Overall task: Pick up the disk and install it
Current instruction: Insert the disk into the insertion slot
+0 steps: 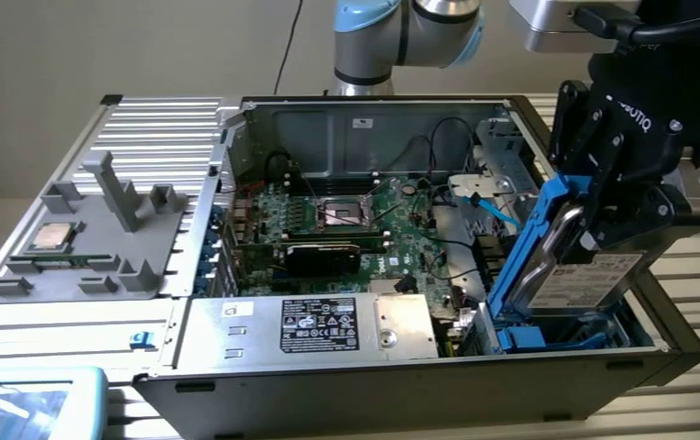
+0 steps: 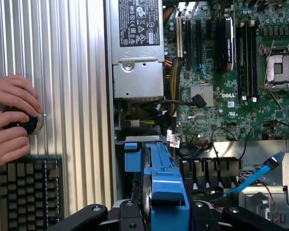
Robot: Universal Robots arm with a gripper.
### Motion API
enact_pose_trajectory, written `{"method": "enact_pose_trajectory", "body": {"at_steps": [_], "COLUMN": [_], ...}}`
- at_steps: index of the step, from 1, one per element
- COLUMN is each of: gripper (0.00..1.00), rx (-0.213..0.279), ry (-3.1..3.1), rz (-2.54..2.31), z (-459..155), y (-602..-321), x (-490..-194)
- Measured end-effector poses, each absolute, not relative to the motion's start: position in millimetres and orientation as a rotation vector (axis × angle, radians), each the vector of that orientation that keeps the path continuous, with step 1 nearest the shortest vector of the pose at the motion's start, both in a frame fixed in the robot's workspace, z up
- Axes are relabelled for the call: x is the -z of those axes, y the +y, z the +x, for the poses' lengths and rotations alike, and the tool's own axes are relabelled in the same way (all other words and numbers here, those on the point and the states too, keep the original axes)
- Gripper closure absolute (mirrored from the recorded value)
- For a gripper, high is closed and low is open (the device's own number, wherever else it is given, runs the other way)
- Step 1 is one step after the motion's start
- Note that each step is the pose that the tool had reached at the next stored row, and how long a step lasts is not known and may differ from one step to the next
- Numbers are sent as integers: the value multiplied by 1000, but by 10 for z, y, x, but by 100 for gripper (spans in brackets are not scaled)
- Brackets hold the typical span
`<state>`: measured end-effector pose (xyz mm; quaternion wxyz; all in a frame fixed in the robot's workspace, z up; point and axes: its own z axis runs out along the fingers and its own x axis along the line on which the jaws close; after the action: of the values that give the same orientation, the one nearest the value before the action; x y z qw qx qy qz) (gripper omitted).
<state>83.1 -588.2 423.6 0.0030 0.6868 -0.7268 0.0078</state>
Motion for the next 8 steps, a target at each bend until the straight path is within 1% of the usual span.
{"method": "enact_pose_trajectory", "body": {"at_steps": [8], "gripper": [63], "rx": [-25], "ry": [-2277], "rz": [2156], "z": [830], "y": [-5875], "x": [-4222]}}
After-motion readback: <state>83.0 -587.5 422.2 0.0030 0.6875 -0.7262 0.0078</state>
